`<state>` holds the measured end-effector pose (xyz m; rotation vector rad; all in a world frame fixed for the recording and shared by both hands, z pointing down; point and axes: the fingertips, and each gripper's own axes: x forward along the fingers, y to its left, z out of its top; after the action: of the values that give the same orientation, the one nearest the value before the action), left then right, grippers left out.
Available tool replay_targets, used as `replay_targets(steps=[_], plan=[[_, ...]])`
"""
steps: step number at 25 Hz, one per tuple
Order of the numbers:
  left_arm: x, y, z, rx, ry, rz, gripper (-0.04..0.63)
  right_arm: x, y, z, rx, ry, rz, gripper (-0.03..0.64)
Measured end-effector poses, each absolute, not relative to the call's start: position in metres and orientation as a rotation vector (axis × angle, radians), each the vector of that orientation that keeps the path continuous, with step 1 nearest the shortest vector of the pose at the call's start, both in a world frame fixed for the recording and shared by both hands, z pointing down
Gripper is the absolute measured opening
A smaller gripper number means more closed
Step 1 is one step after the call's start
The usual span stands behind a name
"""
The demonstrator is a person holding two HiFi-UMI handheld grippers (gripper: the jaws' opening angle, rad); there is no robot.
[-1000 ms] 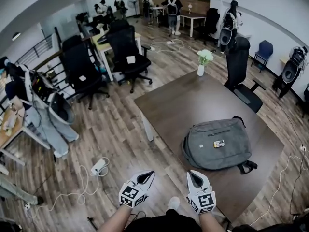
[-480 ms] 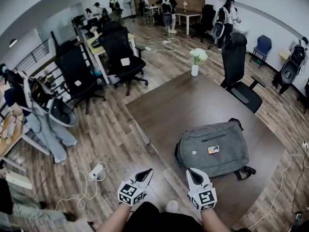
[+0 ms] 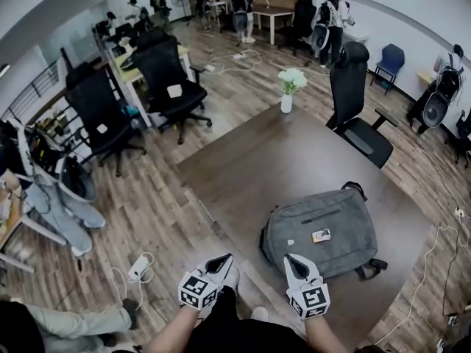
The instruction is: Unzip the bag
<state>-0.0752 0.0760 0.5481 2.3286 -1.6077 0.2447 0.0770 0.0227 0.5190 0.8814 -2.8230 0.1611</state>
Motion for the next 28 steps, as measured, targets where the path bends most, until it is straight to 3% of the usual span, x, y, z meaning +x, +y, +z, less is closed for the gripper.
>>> replay_targets(steps=[12,28], plan=[[-0.1,-0.037,0.564,2.468,-1.338,0.304,0.02,0.038,-0.057,0.528,1.052,-2.708,0.206,0.003],[-0.07,-0.115,0.615,2.68,-0.899,0.542,0.02,0.042,-0.099,0.572,1.227,-2.44,0.3,0.003]])
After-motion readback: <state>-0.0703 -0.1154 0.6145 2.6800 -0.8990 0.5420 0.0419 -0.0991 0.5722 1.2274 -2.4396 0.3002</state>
